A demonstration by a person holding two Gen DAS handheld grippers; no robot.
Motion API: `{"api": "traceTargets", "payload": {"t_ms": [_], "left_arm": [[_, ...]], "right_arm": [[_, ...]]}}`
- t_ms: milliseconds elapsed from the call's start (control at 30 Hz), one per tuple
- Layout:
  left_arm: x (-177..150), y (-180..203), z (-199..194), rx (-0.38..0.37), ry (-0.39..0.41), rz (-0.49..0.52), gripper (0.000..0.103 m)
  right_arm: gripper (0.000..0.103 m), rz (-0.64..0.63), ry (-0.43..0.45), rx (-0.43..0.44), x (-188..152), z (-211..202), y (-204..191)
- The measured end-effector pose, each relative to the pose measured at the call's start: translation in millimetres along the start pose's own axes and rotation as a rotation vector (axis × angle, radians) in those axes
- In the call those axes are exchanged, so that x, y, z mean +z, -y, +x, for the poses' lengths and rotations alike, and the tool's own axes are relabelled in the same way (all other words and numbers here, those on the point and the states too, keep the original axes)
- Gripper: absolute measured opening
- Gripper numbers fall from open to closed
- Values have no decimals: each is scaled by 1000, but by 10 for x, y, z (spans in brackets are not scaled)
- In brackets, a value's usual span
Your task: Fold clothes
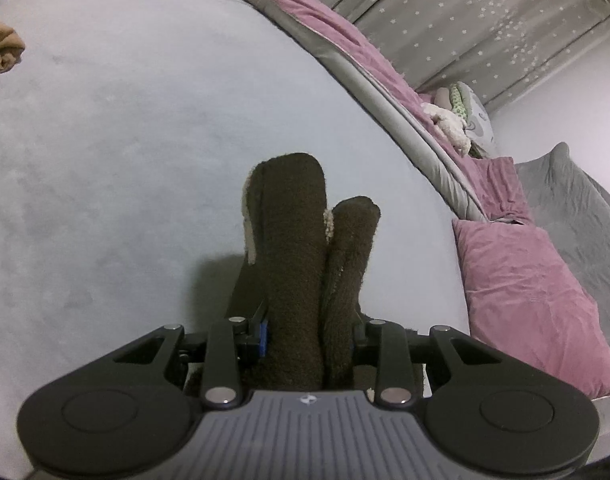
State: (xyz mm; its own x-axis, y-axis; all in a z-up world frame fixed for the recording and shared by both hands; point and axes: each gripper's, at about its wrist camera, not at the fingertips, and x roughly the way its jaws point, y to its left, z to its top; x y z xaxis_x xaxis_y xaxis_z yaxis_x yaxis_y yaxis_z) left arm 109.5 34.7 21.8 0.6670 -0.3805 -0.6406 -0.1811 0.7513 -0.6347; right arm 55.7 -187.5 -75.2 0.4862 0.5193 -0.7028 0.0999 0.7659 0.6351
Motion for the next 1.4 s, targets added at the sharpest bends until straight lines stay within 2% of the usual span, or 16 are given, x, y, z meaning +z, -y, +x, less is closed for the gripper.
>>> {"api": "traceTargets", "payload": {"t_ms": [133,233,367,533,633,867,933,1033,1133,1167,1233,1400], "left_arm": [[-37,157,-4,-3,7,25,31],[-82,287,18,-6,7,42,31],[-163,447,94,-9,0,57,31],[-341,651,202,-15,-14,80,31],[-490,780,284,-6,-24,113,31],[-853,996,553,51,-70,204,33],[-933,1023,624,65,-87,228,36],[-1029,1053,713,70,-118,279,42],[-1068,1060,795,44,-172,347,51],[-1052,1036,806,17,-189,342,53],[-1005,978,818,-46,-220,317,65],[-798,743,811,-219,-289,159,68]], "right_arm": [[29,42,16,62,26,-105,60],[44,96,68,114,81,-281,123],[57,144,133,165,169,-509,218],[64,243,200,213,274,-684,434],[72,305,242,235,333,-777,577],[77,498,313,353,438,-848,1012],[77,562,318,400,446,-820,1143],[77,605,312,426,477,-708,1227],[79,616,295,430,525,-593,1253],[79,618,288,431,536,-563,1257],[80,635,290,439,538,-532,1285],[81,665,296,452,551,-472,1315]]}}
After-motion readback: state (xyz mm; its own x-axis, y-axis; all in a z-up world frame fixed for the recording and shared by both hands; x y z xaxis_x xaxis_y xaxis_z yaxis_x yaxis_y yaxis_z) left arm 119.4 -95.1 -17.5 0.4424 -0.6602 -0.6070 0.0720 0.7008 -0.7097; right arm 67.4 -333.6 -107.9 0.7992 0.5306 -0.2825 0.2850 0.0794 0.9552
